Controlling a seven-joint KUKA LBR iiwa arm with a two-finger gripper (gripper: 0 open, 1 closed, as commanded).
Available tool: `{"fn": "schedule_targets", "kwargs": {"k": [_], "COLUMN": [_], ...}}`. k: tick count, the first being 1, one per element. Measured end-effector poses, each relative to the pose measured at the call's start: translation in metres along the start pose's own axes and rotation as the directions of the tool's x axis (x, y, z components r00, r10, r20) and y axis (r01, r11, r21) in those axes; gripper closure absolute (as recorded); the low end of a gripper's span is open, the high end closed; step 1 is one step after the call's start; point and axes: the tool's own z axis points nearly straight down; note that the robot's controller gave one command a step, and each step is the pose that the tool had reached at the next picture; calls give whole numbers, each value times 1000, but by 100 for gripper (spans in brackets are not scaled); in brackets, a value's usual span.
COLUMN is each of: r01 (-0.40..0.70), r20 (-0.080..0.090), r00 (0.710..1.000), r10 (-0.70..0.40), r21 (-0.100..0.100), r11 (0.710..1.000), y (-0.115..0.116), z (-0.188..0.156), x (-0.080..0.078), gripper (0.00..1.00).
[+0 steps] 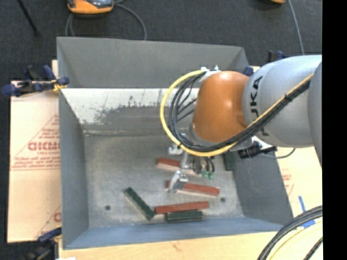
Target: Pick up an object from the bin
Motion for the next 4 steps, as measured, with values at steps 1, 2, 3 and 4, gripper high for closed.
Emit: {"fn": "schedule_targets", "kwargs": {"k": [1, 2, 3, 4], "r01": [-7, -8, -9, 4], "r20": [7, 7, -4, -5], "r00": [1000, 1000, 1000, 1000], "r10": [7, 8, 9, -4], "r21": [-3, -3, 1, 1], "r11": [1000, 1000, 1000, 1000], "y": [-25, -25, -15, -19], "z": [83, 83, 48, -18], "x": [11, 11, 25, 29], "gripper": [100, 100, 100, 100]}}
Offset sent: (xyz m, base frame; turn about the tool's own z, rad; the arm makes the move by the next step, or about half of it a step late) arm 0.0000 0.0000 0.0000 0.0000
